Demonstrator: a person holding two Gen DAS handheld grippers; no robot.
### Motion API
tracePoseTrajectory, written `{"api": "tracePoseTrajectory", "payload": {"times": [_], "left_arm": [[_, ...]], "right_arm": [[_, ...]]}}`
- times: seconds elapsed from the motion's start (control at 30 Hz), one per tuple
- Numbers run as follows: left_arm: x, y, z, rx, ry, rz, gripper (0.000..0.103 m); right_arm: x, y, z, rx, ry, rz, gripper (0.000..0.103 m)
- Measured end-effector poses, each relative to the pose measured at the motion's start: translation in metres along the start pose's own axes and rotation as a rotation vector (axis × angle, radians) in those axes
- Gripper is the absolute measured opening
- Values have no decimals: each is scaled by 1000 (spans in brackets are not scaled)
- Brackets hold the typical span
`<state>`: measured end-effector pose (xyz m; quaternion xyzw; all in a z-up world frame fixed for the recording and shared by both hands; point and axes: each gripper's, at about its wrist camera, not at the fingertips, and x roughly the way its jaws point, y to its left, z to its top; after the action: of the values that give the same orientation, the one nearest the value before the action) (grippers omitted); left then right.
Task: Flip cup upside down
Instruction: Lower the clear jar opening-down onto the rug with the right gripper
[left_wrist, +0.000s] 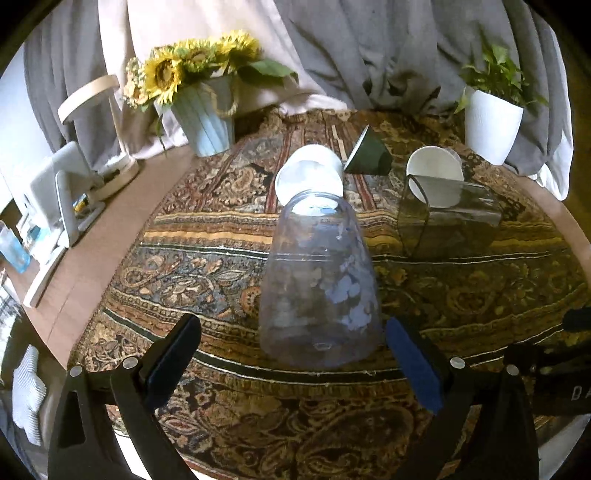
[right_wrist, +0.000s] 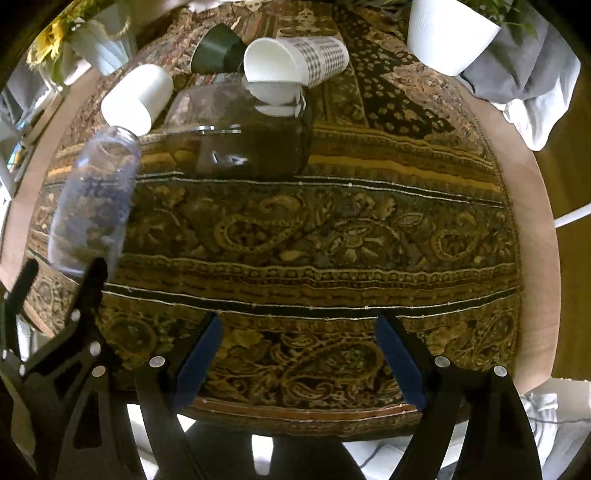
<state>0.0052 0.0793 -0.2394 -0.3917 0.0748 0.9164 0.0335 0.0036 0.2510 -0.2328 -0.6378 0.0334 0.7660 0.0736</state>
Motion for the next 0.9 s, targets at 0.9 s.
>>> {"api": "tracePoseTrajectory", "payload": {"times": [0.9], "left_arm": [[-17,-3,19,19,-90,7,71]], "right_arm": [[-11,3,-7,-39,-14,13,85]]}}
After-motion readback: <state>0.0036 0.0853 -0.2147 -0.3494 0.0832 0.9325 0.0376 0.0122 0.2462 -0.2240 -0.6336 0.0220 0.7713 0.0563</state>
